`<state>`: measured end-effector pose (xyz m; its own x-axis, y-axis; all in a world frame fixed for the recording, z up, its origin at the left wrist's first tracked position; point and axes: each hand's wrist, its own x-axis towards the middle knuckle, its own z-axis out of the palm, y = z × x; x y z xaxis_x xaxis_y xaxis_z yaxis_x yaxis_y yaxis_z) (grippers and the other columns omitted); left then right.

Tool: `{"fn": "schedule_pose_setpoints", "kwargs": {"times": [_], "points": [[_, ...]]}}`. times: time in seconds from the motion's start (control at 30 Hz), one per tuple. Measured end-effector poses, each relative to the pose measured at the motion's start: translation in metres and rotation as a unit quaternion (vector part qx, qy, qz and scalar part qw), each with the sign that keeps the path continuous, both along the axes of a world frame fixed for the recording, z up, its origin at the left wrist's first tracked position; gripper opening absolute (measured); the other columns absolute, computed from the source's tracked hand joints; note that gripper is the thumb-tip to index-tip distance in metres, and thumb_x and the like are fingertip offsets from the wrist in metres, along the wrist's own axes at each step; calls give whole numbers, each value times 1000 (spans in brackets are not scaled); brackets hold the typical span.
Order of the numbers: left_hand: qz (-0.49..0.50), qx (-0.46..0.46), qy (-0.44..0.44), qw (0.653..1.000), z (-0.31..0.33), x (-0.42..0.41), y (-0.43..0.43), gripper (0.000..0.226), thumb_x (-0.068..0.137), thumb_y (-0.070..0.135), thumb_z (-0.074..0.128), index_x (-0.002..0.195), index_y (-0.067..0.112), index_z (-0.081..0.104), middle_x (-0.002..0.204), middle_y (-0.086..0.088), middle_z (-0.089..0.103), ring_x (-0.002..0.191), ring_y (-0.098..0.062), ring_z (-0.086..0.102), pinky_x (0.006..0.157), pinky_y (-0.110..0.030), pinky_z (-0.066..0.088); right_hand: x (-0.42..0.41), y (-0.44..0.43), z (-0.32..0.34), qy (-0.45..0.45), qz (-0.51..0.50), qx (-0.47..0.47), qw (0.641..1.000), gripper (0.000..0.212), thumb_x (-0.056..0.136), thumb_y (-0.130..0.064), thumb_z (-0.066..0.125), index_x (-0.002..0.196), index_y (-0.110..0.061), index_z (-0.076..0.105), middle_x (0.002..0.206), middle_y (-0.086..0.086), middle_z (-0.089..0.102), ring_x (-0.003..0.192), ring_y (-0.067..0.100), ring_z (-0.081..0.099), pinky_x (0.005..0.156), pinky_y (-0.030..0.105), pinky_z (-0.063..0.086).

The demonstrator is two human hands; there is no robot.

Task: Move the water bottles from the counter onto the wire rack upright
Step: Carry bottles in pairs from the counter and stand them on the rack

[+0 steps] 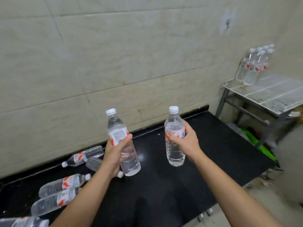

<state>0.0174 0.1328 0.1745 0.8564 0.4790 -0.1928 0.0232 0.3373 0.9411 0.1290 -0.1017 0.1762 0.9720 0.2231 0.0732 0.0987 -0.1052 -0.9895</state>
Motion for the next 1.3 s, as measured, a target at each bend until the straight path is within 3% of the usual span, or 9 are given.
{"fn": "schedule_pose_setpoints", "kwargs": {"times": [0.07,0.13,0.37,0.53,0.63,0.87,1.0,1.1,1.3], "points": [[-25,3,-8,1000,-4,10,-14,79,54,37,96,120,10,60,92,-12,69,76,-27,67,71,-40,55,-11,-20,6,2,-45,25,999,61,71,-5,84,119,-37,63,104,-7,75,95,14,73,87,35,59],[-53,3,-11,999,-5,19,-38,88,52,37,96,126,8,58,100,-13,69,84,-27,67,79,-43,55,-23,-45,9,-1,-92,34,995,58,73,-1,83,114,-38,64,102,-5,75,94,17,73,85,35,59],[-125,3,1,992,3,50,-160,44,70,18,90,108,12,68,90,-6,74,77,-23,69,78,-41,57,-51,-159,10,-2,-191,49,980,62,61,-3,86,116,-25,67,99,-3,77,91,15,74,84,36,59],[-169,85,4,982,1,75,-263,32,75,16,86,102,8,72,87,-11,75,76,-24,71,73,-40,59,-50,-250,1,-25,-247,71,966,53,69,7,86,109,-22,68,92,-12,77,84,4,72,73,20,56],[-160,126,-12,979,2,92,-336,23,78,13,81,98,11,71,89,-10,75,78,-23,70,72,-37,57,-40,-319,-4,-28,-258,72,963,51,68,5,88,109,-18,68,93,-8,77,83,5,72,75,22,54],[-164,196,-61,965,25,139,-484,58,53,33,71,107,16,63,96,-5,73,81,-19,69,77,-40,57,-10,-475,20,-62,-280,37,957,61,57,-13,79,110,-37,59,104,-9,71,87,0,68,76,14,52],[-161,194,-103,962,49,167,-534,59,51,33,72,105,12,61,93,-8,70,78,-17,66,74,-39,54,15,-536,40,-74,-300,44,950,63,58,-16,76,116,-29,57,101,-10,69,81,-6,66,71,9,49],[-154,173,-132,964,58,195,-563,62,60,38,82,114,13,63,104,-10,73,89,-23,71,83,-45,57,43,-567,45,-81,-310,61,945,64,62,-19,78,121,-23,56,102,-10,69,83,-6,67,73,12,52],[-142,182,-164,959,55,260,-616,68,55,49,82,111,26,51,105,2,68,86,-3,70,74,-22,55,128,-610,34,-95,-282,27,954,67,66,-10,90,122,-26,56,107,-10,70,89,-3,68,79,14,53]]}}
